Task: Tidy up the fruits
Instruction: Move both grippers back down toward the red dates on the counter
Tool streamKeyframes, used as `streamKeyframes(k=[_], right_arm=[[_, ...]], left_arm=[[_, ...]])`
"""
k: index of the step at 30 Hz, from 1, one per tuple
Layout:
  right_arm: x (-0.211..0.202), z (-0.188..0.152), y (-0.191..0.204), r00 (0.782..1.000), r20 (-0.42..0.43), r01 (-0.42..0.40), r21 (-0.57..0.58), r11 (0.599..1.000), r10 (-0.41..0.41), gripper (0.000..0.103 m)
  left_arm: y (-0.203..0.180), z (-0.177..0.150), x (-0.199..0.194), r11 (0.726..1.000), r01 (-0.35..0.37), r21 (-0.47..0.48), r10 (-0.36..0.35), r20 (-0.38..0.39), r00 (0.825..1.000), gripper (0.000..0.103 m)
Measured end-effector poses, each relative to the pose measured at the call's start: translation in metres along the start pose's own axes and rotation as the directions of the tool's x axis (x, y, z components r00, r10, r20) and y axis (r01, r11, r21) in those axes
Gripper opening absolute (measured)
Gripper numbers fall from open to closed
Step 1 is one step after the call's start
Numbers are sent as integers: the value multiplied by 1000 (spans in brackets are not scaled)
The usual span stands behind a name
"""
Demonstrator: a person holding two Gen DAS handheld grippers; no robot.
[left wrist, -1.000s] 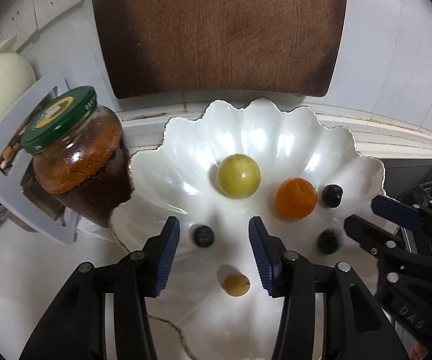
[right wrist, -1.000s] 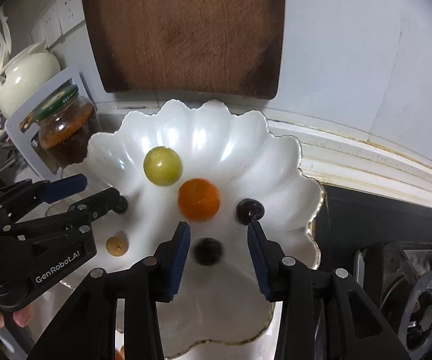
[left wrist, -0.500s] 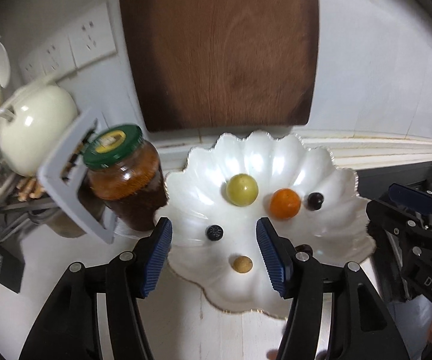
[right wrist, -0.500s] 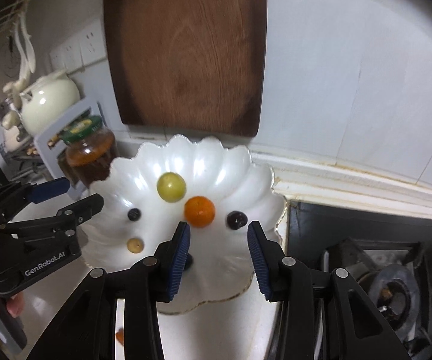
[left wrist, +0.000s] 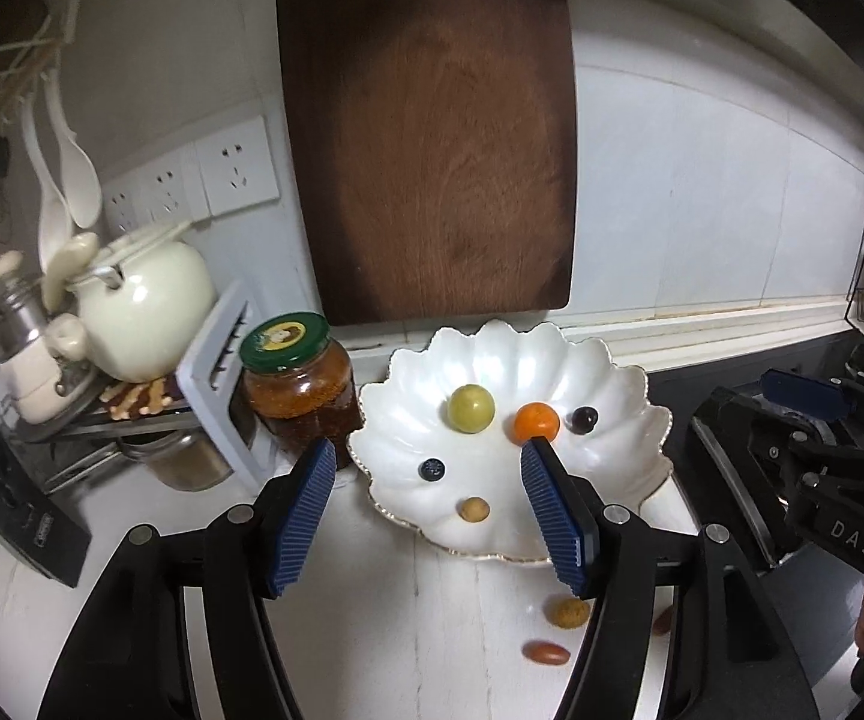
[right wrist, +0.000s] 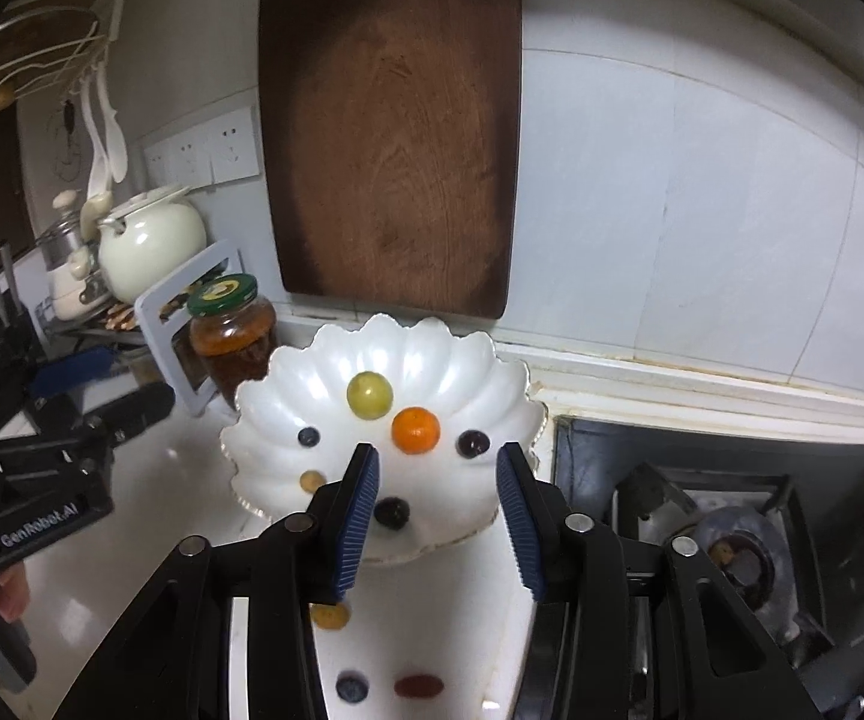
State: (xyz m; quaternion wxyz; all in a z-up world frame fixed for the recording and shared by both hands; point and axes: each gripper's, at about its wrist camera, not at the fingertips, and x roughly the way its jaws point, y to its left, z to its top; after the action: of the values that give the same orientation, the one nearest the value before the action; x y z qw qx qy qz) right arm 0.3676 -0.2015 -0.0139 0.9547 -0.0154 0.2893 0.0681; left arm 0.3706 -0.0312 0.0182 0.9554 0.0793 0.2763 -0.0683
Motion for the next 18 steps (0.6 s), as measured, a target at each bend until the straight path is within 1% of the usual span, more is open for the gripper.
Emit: streamKeyframes(k=[4, 12, 18], right_arm=[[-15, -9, 2, 1000, 8, -3, -8, 1000, 3, 48], [-41, -25, 5, 1000, 30, 2, -3, 1000, -2, 48], [-48, -43, 6, 1000, 13, 0, 3, 1000, 0, 48]], left_arm=[[-4, -9, -19, 1000, 7, 9, -7, 22, 1000, 64], [-8, -23, -44, 999, 44, 3, -44, 37, 998, 64], [-15, -38, -52, 998, 65, 24, -65, 22, 998, 64]])
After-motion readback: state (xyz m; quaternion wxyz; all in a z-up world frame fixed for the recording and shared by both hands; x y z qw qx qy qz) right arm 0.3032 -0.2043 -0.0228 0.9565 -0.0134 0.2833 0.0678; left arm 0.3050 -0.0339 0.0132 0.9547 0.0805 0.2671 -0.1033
